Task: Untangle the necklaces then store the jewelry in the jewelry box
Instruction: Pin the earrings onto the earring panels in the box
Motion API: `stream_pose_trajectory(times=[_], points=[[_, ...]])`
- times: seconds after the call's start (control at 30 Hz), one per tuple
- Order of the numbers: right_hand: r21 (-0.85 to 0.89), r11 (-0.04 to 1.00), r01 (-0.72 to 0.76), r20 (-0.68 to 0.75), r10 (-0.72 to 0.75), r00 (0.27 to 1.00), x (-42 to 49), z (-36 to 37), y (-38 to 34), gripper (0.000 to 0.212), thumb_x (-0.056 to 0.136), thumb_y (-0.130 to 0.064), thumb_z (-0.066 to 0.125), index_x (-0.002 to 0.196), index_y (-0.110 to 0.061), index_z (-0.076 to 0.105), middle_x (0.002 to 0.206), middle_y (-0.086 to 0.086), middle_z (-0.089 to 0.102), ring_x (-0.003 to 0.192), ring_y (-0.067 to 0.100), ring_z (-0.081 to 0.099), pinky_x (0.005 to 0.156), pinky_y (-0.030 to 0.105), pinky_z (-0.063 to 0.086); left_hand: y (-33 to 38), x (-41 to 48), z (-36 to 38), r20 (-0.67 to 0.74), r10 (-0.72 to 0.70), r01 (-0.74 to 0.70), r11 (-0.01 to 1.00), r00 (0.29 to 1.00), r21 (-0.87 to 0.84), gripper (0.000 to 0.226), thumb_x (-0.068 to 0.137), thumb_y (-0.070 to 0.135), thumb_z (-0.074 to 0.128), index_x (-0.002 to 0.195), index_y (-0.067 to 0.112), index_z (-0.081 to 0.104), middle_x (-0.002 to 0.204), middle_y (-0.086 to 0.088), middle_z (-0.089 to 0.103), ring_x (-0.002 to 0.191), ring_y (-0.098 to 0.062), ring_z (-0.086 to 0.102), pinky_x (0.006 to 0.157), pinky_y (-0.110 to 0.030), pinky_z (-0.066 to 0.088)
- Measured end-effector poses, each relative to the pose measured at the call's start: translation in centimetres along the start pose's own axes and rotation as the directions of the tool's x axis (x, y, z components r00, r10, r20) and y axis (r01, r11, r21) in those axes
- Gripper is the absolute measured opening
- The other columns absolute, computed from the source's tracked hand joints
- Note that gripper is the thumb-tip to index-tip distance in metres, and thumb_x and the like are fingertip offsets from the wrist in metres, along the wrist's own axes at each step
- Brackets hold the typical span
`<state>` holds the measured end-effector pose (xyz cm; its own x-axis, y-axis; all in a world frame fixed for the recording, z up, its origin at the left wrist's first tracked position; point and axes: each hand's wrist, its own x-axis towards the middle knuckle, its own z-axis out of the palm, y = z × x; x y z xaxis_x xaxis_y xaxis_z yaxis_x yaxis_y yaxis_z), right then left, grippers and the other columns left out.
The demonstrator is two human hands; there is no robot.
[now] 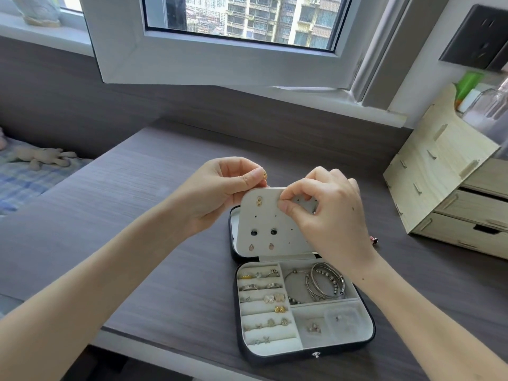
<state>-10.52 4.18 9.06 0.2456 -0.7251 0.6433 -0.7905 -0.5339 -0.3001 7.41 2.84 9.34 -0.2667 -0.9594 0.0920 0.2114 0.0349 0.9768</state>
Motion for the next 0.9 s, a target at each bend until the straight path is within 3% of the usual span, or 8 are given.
stream_pose_trajectory(times=[0.07,0.2,0.33,0.57,0.63,0.9], points=[[-0.018,1.000,0.008,-0.035,-0.009,0.999,0.0,0.0,-0.1,0.007,0.071,-0.034,0.067,0.074,-0.028,0.065,0.078,-0.013,0.052,0.077,0.013,0.046,0.071,0.029,0.025,0.0,-0.1,0.0,0.022,0.006,-0.006,1.000,1.000,-0.003,0.011,0.076,0.017,0.061,0.076,0.006,0.061,0.068,-0.003,0.066,0.063,-0.011,0.062,0.061,-0.020,0.051],[-0.020,0.998,0.060,-0.014,-0.060,0.998,0.3,-0.7,0.4,0.030,0.070,-0.041,0.067,0.096,-0.026,0.064,0.090,-0.015,0.057,0.086,0.009,0.047,0.075,0.030,0.026,0.1,-0.1,-0.5,0.085,0.016,-0.017,1.000,0.996,0.010,0.009,0.078,0.016,0.064,0.072,0.009,0.065,0.070,-0.004,0.068,0.067,-0.012,0.065,0.064,-0.020,0.052],[0.088,0.980,0.176,0.052,-0.181,0.982,-0.2,-1.2,1.3,0.023,0.079,-0.045,0.059,0.080,-0.023,0.068,0.081,-0.020,0.060,0.078,0.010,0.050,0.076,0.037,0.034,0.2,0.1,-1.1,0.204,-0.014,0.009,1.000,0.979,0.027,0.010,0.080,0.014,0.062,0.073,0.010,0.067,0.074,-0.007,0.068,0.073,-0.016,0.066,0.067,-0.021,0.052],[0.006,0.936,0.353,-0.154,-0.347,0.925,-3.3,-1.1,1.6,0.026,0.087,-0.033,0.062,0.076,-0.011,0.068,0.077,-0.004,0.066,0.073,0.016,0.055,0.069,0.036,0.035,-1.2,0.6,-0.5,0.346,-0.092,0.004,0.969,0.934,0.248,0.009,0.081,0.014,0.064,0.075,0.016,0.071,0.079,-0.005,0.067,0.076,-0.015,0.063,0.072,-0.021,0.050],[0.001,0.930,0.368,-0.185,-0.361,0.914,-4.1,-1.0,1.7,0.025,0.088,-0.032,0.062,0.076,-0.011,0.068,0.077,-0.002,0.066,0.074,0.016,0.054,0.069,0.035,0.034,-1.4,0.5,-0.3,0.410,-0.117,-0.001,0.961,0.905,0.276,0.003,0.081,0.018,0.070,0.079,0.016,0.071,0.083,-0.006,0.067,0.080,-0.017,0.063,0.076,-0.023,0.049],[-0.003,0.927,0.374,-0.233,-0.365,0.902,-5.1,-0.9,1.9,0.023,0.086,-0.030,0.065,0.075,-0.011,0.070,0.078,-0.003,0.068,0.076,0.015,0.056,0.069,0.036,0.036,-1.8,0.4,0.7,0.502,-0.130,-0.033,0.953,0.855,0.303,0.024,0.076,0.033,0.071,0.086,0.012,0.071,0.090,-0.007,0.066,0.088,-0.020,0.061,0.083,-0.029,0.048]])
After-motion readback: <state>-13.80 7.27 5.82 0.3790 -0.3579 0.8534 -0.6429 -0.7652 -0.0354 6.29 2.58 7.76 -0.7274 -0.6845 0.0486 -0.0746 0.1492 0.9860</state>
